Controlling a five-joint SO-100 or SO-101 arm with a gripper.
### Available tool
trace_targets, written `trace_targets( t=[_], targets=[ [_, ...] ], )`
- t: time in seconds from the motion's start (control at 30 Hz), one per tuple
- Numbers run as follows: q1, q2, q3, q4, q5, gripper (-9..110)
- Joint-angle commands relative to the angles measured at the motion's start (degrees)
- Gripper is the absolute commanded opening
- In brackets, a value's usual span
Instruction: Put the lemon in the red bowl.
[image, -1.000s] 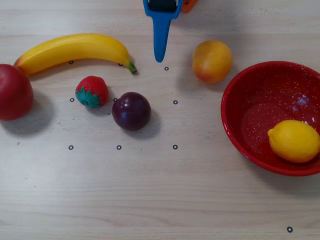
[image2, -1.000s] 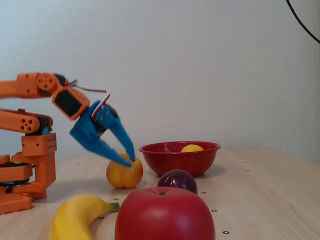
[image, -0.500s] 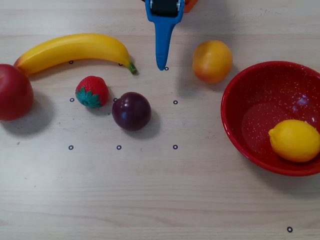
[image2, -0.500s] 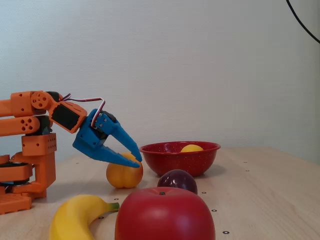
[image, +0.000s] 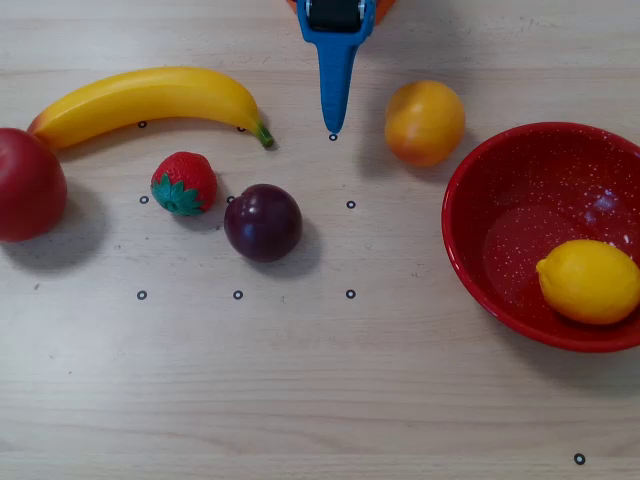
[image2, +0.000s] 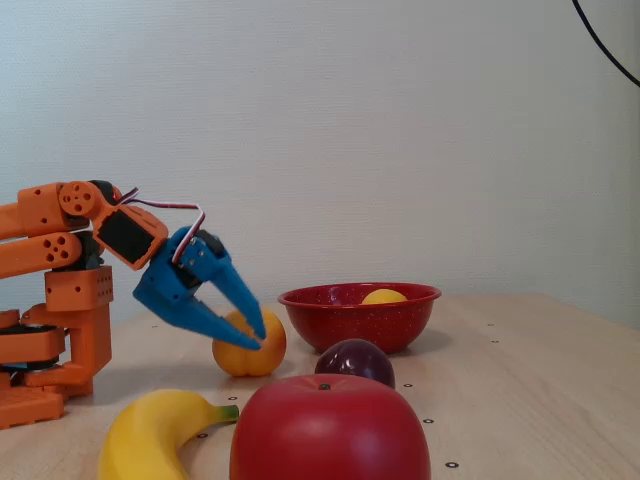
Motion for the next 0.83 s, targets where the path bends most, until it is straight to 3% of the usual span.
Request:
trace_targets(
  t=[0.0, 0.8],
  targets=[
    [1.0, 0.8, 0.3, -0.4, -1.4, 0],
    [1.0, 0.8, 0.3, 0.1, -0.4, 0]
  ],
)
